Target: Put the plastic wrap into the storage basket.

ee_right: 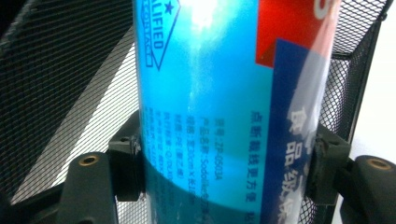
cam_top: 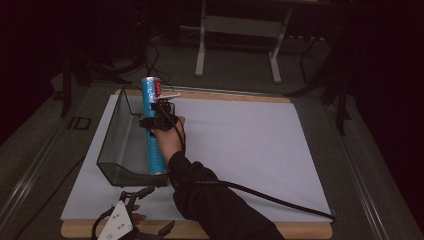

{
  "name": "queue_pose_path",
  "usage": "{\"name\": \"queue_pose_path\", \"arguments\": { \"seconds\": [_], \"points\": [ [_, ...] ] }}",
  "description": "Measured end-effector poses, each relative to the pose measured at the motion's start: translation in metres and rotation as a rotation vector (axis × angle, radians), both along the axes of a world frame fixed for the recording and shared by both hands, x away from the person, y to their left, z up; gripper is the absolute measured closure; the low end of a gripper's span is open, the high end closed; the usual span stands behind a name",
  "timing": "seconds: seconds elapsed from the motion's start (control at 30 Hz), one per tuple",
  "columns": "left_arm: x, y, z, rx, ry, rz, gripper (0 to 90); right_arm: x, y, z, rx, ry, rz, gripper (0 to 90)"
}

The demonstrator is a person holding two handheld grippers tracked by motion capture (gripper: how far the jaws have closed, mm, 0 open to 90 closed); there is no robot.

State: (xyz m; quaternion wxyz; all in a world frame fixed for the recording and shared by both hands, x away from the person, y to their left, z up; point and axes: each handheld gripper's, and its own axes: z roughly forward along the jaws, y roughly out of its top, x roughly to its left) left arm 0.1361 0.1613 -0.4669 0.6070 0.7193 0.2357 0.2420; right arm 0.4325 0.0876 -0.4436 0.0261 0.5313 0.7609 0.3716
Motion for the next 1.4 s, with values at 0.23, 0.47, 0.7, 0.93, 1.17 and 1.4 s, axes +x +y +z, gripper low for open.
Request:
{"name": "queue_pose_path", "arguments": {
  "seconds": [0.23,0.47,0.7,0.93,1.17,1.4],
  "points": [
    [0.0,0.001,0.0,-0.006,0.001,-0.003,2.5,0.008,0.006,-0.012,-0.026,0.018,-0.027,31.1],
    [0.0,0.001,0.0,-0.008,0.003,-0.011,2.5,0.014,0.009,-0.026,-0.039,0.053,-0.053,30.5],
    [0.001,0.001,0.0,-0.01,0.006,-0.016,2.5,0.013,0.01,-0.028,-0.051,0.047,-0.061,30.0],
    [0.001,0.001,0.0,-0.007,0.008,-0.021,2.5,0.014,0.012,-0.024,-0.116,0.004,0.034,16.7],
    [0.002,0.0,0.0,-0.005,0.011,-0.022,2.5,0.008,0.002,-0.003,-0.113,-0.071,0.076,12.2],
    [0.002,-0.001,0.0,-0.001,0.013,-0.022,2.5,0.001,-0.021,0.016,-0.121,-0.14,0.081,13.1]
  ]
}}
